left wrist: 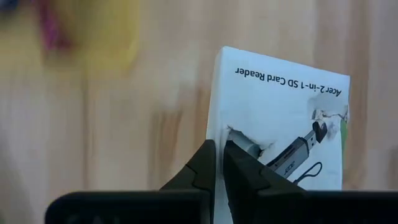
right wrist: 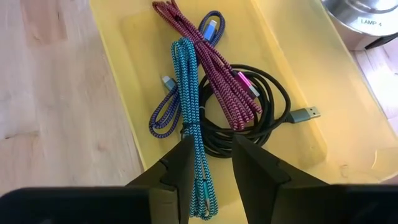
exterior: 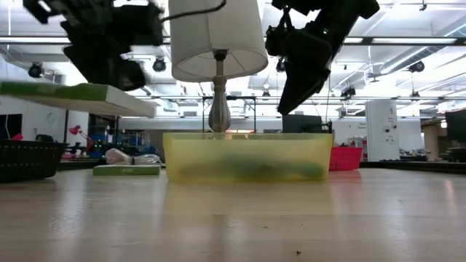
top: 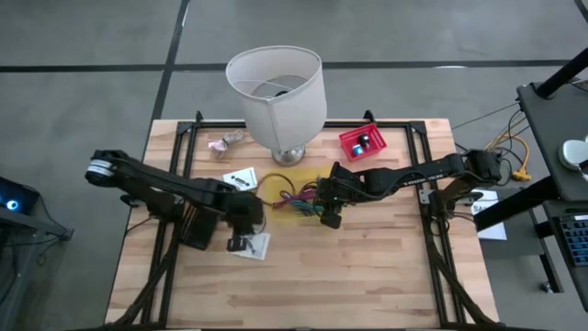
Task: Pick and place items into bin
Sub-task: Put the bottom white card reader box into the black bin
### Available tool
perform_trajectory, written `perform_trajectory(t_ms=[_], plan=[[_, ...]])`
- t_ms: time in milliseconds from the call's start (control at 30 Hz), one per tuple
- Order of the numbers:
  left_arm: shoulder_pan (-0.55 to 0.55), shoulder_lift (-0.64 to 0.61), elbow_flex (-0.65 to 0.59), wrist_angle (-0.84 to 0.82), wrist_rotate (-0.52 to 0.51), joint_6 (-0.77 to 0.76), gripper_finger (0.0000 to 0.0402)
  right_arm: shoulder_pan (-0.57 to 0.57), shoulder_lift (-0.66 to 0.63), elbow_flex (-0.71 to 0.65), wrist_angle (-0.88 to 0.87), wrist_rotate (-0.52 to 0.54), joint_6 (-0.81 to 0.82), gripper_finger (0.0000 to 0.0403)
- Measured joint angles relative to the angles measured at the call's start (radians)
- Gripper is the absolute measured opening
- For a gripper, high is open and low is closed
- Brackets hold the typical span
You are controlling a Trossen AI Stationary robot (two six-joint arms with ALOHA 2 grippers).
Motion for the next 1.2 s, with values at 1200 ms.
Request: perform_trajectory(t_ms=[1200], plan=[[-0.113, -0.221, -0.034, -0.772, -0.358, -1.334, 0.0003, -0.075, 0.002, 0.0, 0.118, 0.009, -0.175, 0.0077]])
